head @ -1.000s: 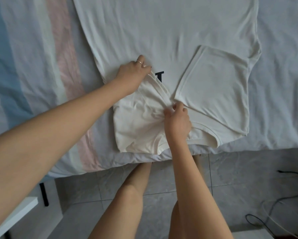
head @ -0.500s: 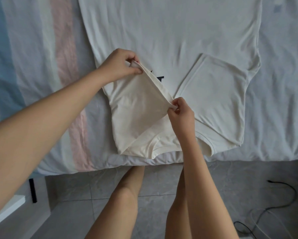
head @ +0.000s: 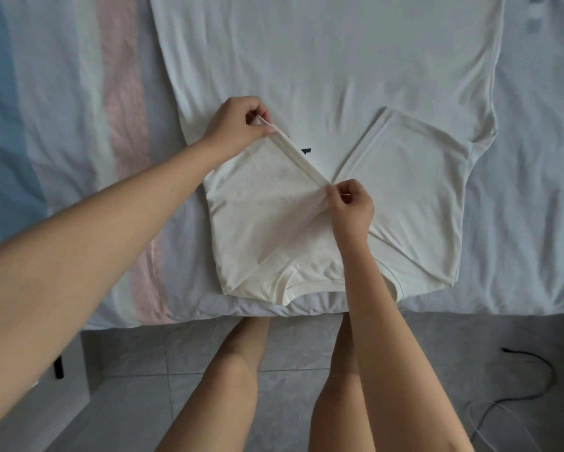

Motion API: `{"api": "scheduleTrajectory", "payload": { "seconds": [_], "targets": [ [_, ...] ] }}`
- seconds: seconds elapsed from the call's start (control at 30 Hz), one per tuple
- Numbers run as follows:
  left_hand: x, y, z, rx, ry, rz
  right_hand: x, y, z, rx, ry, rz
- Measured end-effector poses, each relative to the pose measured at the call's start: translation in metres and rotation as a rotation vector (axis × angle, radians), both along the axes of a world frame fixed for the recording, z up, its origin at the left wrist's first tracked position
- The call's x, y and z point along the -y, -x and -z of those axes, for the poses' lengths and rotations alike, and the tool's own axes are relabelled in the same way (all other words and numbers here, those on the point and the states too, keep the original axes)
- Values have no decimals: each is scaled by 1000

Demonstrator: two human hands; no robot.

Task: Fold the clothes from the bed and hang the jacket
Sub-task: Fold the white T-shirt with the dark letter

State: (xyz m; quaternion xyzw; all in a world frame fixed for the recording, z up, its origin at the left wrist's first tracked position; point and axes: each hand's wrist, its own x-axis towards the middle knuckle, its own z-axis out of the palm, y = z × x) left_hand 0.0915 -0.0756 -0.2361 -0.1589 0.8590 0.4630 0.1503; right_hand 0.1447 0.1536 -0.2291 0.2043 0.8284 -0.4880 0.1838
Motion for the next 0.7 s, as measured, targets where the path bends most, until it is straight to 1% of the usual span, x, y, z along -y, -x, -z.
{"api": "scheduleTrajectory", "payload": {
  "seconds": [0.1,0.2,0.3,0.33,0.37,0.4,0.43,0.47,0.5,0.53,0.57,0.6,0.63,0.67,0.7],
  "targets": [
    [-6,2,0,-8,11,-28,-5,7,3,35,42,39],
    [-8,1,2,-56,4,-71,-8,11,4,66,130,61],
    [-12,-1,2,-124,34,-109,-8,10,5,-8,124,54],
    [-13,-3,1,-164,83,-94,-6,7,4,-46,112,50],
    [-12,-6,-1,-234,196,-39,-4,4,3,-77,94,52],
    [-12,-11,-3,-323,353,40,-2,0,2,-102,50,53],
    [-12,-17,-5,-421,499,118,0,-4,0,-144,-50,55],
    [-13,-28,-5,-510,593,172,5,-8,-3,-227,-200,22],
    [-16,-40,-5,-568,642,220,13,-13,-6,-341,-327,-80],
    [-20,-55,-1,-583,668,282,22,-20,-6,-443,-387,-273],
    [-21,-67,4,-557,697,363,31,-27,-3,-517,-416,-553],
    [-20,-77,10,-486,742,454,38,-32,2,-557,-449,-844],
    [-16,-83,17,-389,786,536,38,-33,11,-563,-479,-1066],
    [-10,-81,21,-288,817,598,33,-24,18,-538,-518,-1184],
    [-2,-76,23,-196,837,644,25,-16,28,-491,-562,-1219]
  ]
}}
